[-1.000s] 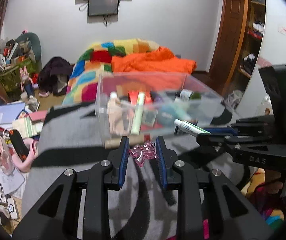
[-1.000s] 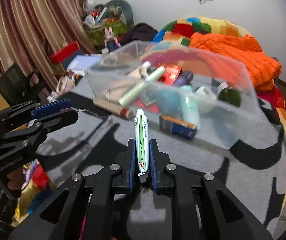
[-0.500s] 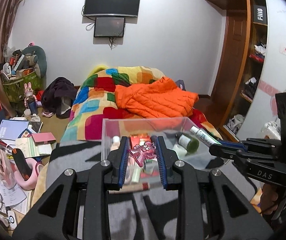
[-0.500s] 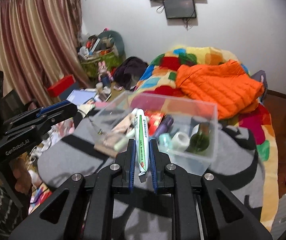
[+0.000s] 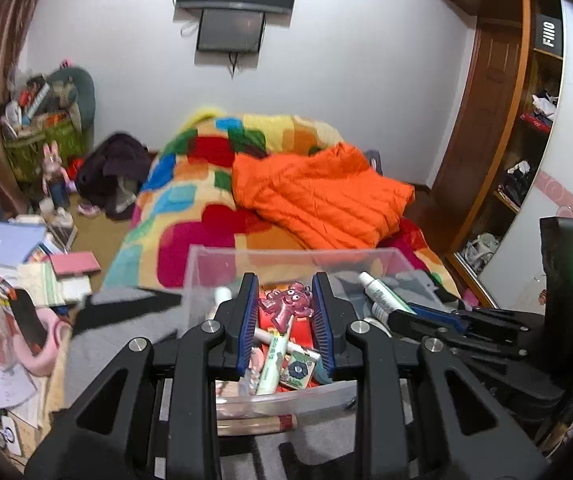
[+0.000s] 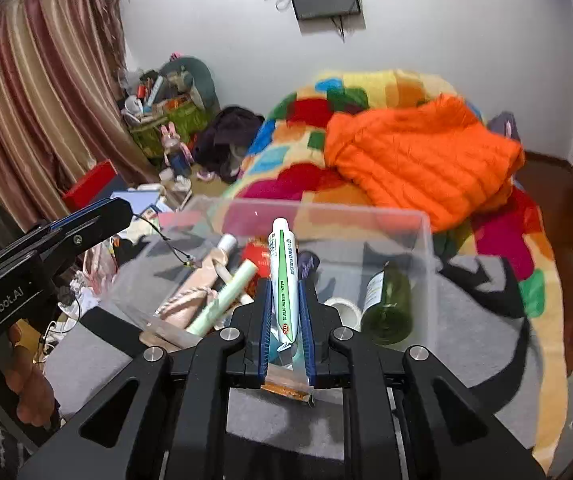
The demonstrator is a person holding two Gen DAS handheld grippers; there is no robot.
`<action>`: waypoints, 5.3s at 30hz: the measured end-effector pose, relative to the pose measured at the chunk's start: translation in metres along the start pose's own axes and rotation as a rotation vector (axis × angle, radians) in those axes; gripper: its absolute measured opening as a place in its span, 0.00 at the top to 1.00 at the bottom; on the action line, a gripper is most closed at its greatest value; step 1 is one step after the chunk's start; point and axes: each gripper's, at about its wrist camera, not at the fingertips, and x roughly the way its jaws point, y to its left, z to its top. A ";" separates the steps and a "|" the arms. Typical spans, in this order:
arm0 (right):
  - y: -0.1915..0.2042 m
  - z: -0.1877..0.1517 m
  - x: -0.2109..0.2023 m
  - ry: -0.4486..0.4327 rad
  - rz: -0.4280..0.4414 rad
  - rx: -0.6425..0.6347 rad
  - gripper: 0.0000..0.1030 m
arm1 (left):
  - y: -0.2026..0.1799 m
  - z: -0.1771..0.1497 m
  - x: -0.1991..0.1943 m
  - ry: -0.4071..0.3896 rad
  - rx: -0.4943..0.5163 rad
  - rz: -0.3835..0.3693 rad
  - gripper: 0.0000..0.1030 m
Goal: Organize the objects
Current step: 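Carry the keychain and toothpaste tube into the clear bin and open both tools, then grasp the wooden-handled roller with the left tool while the right tool grasps the blue box, then carry the roller and blue box into the clear bin and open both tools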
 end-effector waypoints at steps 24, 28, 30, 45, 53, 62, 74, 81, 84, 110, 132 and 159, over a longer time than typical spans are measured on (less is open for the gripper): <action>0.014 -0.020 -0.020 -0.011 -0.059 -0.101 0.58 | 0.000 -0.033 -0.006 0.037 0.035 0.043 0.22; 0.016 -0.032 -0.041 -0.031 -0.054 -0.109 0.50 | 0.011 -0.047 -0.026 0.021 0.026 0.069 0.09; 0.015 -0.040 -0.048 -0.029 -0.055 -0.108 0.47 | 0.016 -0.055 -0.031 0.033 0.023 0.085 0.08; 0.008 -0.072 0.009 0.136 -0.094 -0.016 0.47 | 0.025 -0.096 0.022 0.281 0.041 0.133 0.08; 0.007 -0.069 0.022 0.146 -0.055 -0.002 0.47 | 0.021 -0.094 0.031 0.280 0.057 0.114 0.08; 0.016 -0.077 0.019 0.168 0.075 -0.039 0.48 | 0.018 -0.102 0.031 0.319 0.050 0.000 0.33; 0.025 -0.074 0.014 0.175 -0.005 -0.189 0.48 | 0.017 -0.091 0.017 0.292 0.156 -0.019 0.36; 0.024 -0.073 0.036 0.254 0.010 -0.245 0.54 | 0.013 -0.092 0.038 0.368 0.142 -0.094 0.38; 0.024 -0.075 0.034 0.242 0.017 -0.241 0.61 | 0.004 -0.097 0.037 0.350 0.174 -0.065 0.44; 0.018 -0.091 0.018 0.222 0.001 -0.221 0.62 | -0.020 -0.103 0.048 0.413 0.278 -0.127 0.65; 0.010 -0.066 -0.054 -0.007 0.031 -0.084 0.76 | -0.032 -0.107 -0.020 0.165 0.203 -0.083 0.86; 0.003 -0.005 0.024 0.067 -0.025 -0.046 0.74 | 0.001 -0.029 0.036 0.141 0.060 -0.026 0.85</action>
